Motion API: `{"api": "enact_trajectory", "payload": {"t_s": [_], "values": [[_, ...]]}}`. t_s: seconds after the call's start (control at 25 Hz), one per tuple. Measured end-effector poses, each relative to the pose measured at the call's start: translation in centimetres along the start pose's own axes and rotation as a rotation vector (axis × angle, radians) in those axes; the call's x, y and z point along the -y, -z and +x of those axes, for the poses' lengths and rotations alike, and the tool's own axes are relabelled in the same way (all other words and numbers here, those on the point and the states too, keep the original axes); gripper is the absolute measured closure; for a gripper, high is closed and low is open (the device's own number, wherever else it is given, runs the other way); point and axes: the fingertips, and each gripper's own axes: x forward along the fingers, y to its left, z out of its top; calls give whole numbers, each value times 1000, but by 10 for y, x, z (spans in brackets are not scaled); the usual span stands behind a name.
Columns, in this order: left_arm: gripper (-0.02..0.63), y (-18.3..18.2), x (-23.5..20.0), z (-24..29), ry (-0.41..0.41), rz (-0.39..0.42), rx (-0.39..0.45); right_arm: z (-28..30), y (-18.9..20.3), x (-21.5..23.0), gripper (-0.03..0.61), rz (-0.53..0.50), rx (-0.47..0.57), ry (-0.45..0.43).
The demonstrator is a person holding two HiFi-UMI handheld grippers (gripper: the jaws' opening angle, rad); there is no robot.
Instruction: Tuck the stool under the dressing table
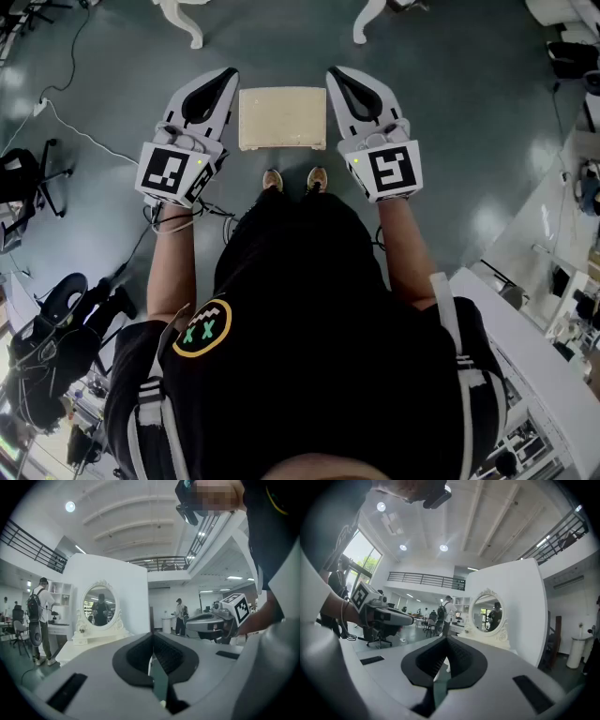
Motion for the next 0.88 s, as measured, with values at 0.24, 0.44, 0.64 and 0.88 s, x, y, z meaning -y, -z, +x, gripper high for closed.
{"api": "enact_trajectory", "payload": {"t_s": [0.24, 0.44, 0.64, 0.88], "values": [[592, 4, -5, 4, 2, 1, -4, 7, 4, 3, 560, 0, -4, 2], [592, 7, -8, 7, -5, 2, -6, 9, 7, 5, 560, 6, -8, 7], [592, 12, -4, 9, 6, 22, -16, 6, 22, 7, 558, 12, -44, 7], [589, 12, -8, 8, -27, 22, 13, 8, 20, 5, 558, -10, -30, 6]]}}
